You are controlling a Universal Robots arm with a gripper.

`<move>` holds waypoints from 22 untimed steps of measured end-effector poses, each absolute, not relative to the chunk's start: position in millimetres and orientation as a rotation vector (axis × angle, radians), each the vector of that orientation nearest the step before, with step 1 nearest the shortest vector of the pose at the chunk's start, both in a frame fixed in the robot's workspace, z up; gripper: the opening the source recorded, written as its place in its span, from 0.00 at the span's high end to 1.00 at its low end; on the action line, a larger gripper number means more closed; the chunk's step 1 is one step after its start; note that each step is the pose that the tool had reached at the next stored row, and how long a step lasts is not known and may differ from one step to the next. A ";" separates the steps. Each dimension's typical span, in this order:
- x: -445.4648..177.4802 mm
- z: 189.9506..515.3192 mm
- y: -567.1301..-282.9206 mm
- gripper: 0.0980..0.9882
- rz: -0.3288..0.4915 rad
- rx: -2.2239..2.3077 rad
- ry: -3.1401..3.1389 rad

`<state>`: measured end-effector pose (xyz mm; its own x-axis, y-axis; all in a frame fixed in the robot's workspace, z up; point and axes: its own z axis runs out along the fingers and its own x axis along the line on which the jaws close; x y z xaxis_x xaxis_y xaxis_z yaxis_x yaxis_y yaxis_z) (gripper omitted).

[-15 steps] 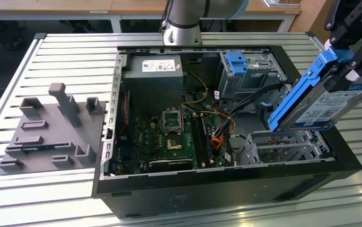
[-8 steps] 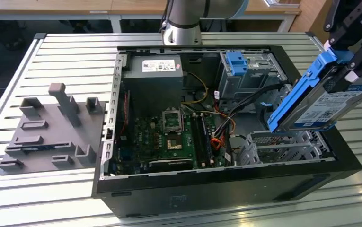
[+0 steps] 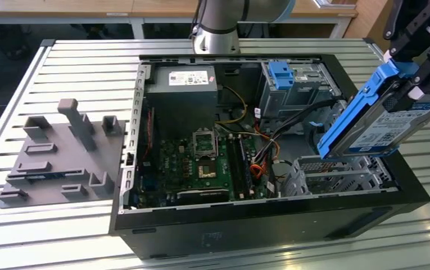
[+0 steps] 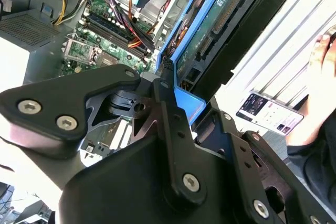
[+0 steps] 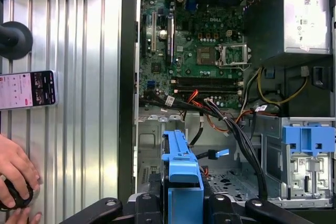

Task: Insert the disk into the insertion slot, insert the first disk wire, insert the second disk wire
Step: 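Insert the disk into the insertion slot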

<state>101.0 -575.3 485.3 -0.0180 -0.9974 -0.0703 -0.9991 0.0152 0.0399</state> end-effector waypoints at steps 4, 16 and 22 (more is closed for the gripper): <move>100.8 484.1 -575.4 0.70 0.121 -2.185 2.222; 95.4 482.1 -575.2 0.70 0.118 -2.184 2.221; 89.5 478.6 -575.3 0.70 0.099 -2.177 2.212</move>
